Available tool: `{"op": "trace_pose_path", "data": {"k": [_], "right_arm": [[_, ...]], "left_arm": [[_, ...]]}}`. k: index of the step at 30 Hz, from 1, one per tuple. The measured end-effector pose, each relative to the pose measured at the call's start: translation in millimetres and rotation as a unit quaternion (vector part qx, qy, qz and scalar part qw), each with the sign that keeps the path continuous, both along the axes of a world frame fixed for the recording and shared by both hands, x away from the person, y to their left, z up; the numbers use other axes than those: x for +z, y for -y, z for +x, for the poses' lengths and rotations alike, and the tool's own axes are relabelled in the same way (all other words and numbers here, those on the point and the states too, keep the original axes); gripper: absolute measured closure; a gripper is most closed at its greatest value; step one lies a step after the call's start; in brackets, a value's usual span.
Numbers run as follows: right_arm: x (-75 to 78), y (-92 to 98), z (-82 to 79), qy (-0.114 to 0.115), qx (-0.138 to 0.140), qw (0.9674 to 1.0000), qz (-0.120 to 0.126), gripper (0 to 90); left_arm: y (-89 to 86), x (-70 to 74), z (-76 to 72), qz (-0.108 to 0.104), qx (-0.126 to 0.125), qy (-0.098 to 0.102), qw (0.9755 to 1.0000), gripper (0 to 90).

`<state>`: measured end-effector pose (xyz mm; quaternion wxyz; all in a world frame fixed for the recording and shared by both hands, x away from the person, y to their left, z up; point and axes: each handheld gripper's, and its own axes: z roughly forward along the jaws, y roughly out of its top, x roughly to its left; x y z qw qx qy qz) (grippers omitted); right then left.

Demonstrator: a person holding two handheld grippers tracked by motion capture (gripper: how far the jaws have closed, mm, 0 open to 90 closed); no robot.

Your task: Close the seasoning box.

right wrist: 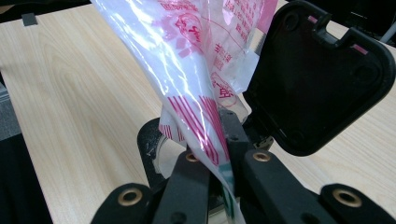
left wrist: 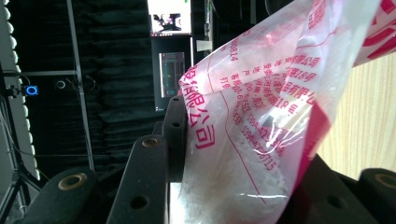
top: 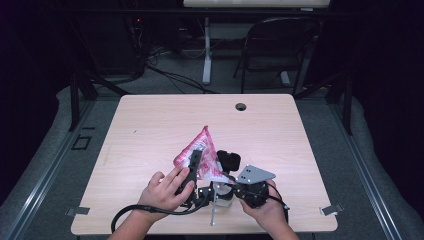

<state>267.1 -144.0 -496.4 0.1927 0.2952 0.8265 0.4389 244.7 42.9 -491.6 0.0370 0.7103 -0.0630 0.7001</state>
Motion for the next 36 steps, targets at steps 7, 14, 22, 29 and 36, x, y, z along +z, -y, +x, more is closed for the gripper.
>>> {"op": "trace_pose_path", "data": {"k": [7, 14, 22, 29, 36], "right_arm": [[-0.7, -0.7, 0.3, -0.001, 0.000, 1.0000, 0.000, 90.0], [-1.0, -1.7, 0.3, 0.000, 0.001, 1.0000, -0.002, 90.0], [-1.5, -2.8, 0.2, -0.001, 0.003, 1.0000, -0.003, 90.0], [-2.3, -4.9, 0.1, -0.002, 0.005, 1.0000, -0.006, 90.0], [-2.4, -6.1, 0.1, -0.003, 0.007, 0.9999, -0.011, 90.0]], "left_arm": [[0.2, 0.5, -0.4, 0.002, 0.000, 0.001, 1.0000, 68.3], [0.2, 1.0, -0.4, -0.001, -0.002, 0.003, 1.0000, 68.1], [-0.3, 1.6, -0.6, 0.000, -0.003, 0.003, 1.0000, 67.8], [-1.7, 0.5, -1.2, -0.001, 0.000, 0.000, 1.0000, 67.7], [-3.2, -0.2, -0.5, 0.003, 0.002, -0.002, 1.0000, 67.6]]}}
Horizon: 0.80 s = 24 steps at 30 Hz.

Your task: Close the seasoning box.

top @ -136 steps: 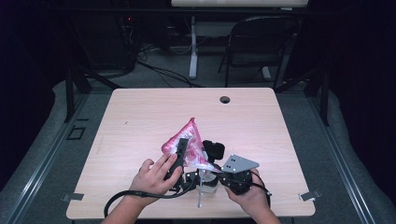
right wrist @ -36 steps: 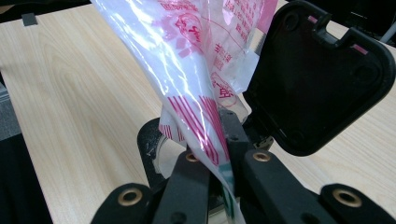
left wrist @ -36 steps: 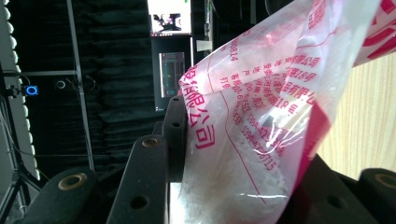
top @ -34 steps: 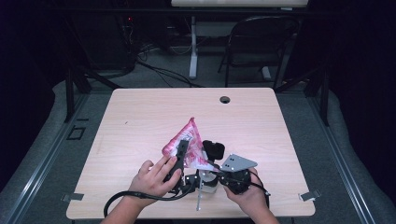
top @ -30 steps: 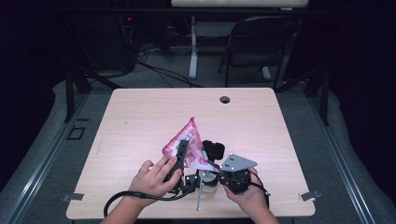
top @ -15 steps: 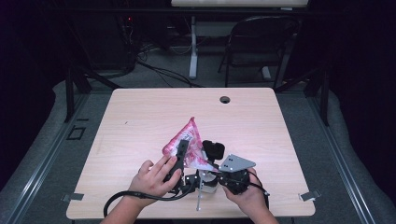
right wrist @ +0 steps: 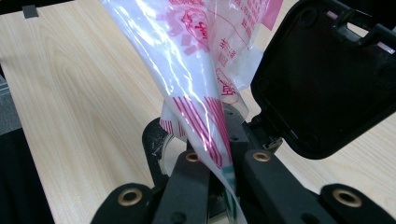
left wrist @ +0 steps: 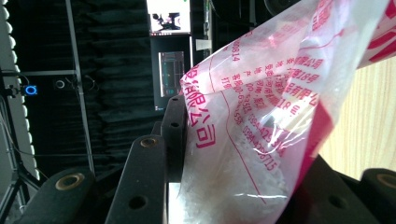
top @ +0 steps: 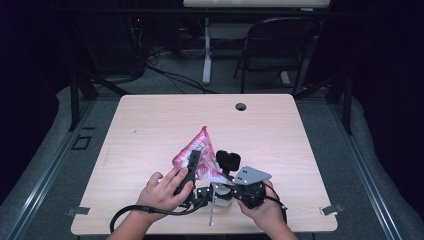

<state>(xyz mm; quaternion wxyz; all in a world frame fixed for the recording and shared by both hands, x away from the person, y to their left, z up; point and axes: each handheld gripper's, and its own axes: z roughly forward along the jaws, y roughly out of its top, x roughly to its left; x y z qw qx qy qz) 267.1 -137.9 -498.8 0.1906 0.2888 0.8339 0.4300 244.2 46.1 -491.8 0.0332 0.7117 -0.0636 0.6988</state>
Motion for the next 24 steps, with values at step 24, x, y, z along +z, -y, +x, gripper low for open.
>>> {"op": "trace_pose_path", "data": {"k": [24], "right_arm": [[-1.3, 0.2, 0.5, -0.001, -0.001, 1.0000, -0.002, 90.0]], "left_arm": [[0.6, -1.2, -0.1, -0.004, -0.002, -0.002, 1.0000, 67.5]]}}
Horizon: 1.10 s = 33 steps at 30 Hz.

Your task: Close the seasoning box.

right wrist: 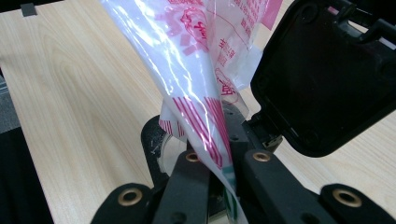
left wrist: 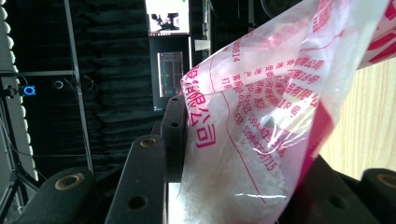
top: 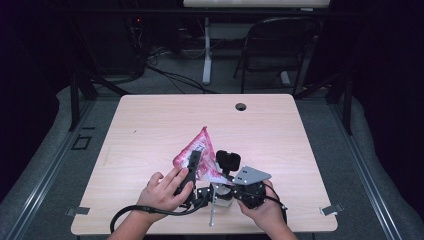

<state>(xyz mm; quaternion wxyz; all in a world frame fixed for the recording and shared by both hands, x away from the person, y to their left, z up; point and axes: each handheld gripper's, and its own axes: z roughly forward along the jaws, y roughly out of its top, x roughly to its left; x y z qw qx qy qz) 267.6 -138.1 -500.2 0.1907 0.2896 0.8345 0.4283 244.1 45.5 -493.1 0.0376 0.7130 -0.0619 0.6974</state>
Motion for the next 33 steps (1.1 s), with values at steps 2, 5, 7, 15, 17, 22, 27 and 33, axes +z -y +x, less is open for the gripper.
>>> {"op": "trace_pose_path", "data": {"k": [2, 5, 7, 15, 17, 22, 27, 33], "right_arm": [[-0.1, 0.0, 0.1, 0.000, 0.000, 1.0000, 0.000, 90.0], [-0.1, 0.0, 0.1, 0.000, 0.000, 1.0000, -0.001, 90.0], [-0.1, 0.0, 0.0, 0.000, 0.000, 1.0000, 0.000, 90.0], [-0.1, 0.0, 0.0, 0.000, 0.000, 1.0000, 0.000, 90.0], [-0.4, -0.3, -0.1, 0.000, -0.001, 1.0000, 0.001, 90.0], [-0.5, -0.1, 0.0, 0.000, -0.001, 1.0000, 0.002, 90.0], [-0.6, -0.3, -0.1, 0.000, -0.001, 1.0000, 0.002, 90.0], [-0.8, -0.3, -0.1, -0.001, -0.001, 1.0000, 0.002, 90.0]], "left_arm": [[0.0, -0.2, 0.1, 0.000, -0.001, -0.001, 1.0000, 67.5], [0.1, 0.2, 0.0, 0.002, -0.002, 0.002, 1.0000, 67.5], [0.2, 0.3, -0.1, 0.001, -0.002, 0.003, 1.0000, 67.5], [0.1, 0.3, -0.2, 0.002, -0.001, 0.002, 1.0000, 67.5], [0.0, 0.0, -0.1, 0.000, -0.001, 0.000, 1.0000, 67.4], [0.2, 0.8, 0.1, 0.001, -0.003, 0.002, 1.0000, 67.4], [0.1, 0.7, 0.0, 0.000, -0.001, -0.001, 1.0000, 67.4], [0.3, 0.5, 0.4, -0.001, -0.002, -0.003, 1.0000, 67.3]]}}
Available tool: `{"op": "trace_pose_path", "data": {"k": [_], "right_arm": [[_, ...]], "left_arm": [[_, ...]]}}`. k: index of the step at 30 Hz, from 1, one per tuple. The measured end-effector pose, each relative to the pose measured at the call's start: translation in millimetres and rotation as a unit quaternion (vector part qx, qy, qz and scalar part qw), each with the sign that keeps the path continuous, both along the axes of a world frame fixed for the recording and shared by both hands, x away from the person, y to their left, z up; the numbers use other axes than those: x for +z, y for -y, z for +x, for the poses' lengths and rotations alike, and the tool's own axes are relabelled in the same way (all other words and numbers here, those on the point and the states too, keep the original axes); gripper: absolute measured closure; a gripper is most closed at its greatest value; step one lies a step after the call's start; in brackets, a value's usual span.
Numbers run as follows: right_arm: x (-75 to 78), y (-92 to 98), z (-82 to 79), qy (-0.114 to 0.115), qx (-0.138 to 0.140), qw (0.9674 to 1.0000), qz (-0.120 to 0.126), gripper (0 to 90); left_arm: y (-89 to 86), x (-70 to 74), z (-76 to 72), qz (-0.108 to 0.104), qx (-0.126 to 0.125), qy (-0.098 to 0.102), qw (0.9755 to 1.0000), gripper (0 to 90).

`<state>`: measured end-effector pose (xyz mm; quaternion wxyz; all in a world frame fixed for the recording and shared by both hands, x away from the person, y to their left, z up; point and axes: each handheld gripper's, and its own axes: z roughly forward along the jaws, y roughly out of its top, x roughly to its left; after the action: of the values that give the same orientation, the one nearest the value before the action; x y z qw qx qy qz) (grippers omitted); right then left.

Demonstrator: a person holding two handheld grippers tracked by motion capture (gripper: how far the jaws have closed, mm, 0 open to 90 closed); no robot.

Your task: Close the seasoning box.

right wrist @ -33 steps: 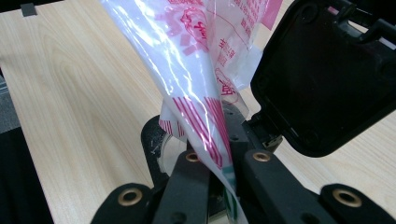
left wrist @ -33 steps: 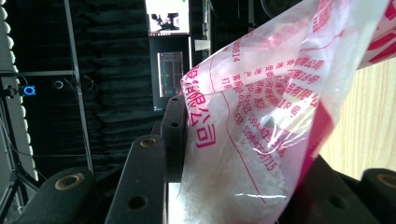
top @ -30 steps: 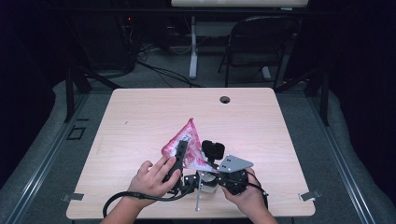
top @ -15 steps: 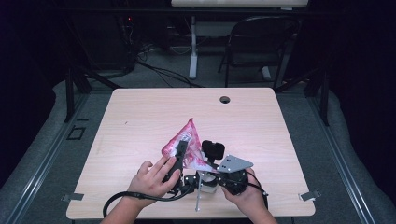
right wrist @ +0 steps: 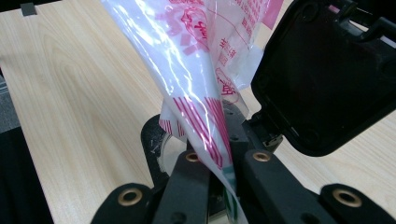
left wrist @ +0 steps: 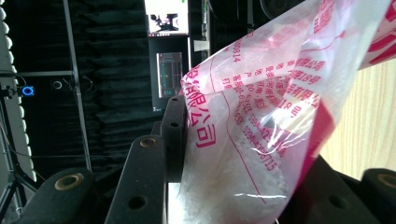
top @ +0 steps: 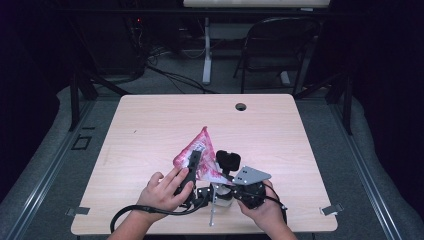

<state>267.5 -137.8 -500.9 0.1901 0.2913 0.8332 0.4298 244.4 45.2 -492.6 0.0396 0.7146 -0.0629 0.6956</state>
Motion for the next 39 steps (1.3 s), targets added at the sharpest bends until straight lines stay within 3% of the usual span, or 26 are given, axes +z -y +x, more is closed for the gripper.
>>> {"op": "trace_pose_path", "data": {"k": [23, 39], "right_arm": [[0.0, -0.7, -0.1, 0.001, 0.000, 1.0000, -0.002, 90.0], [3.4, -3.2, -1.5, 0.004, 0.003, 0.9999, -0.009, 90.0]], "left_arm": [[-0.5, 0.6, -0.3, 0.000, 0.001, 0.000, 1.0000, 67.0], [-8.9, -6.0, 1.0, -0.030, 0.013, -0.021, 0.9992, 68.0]]}}
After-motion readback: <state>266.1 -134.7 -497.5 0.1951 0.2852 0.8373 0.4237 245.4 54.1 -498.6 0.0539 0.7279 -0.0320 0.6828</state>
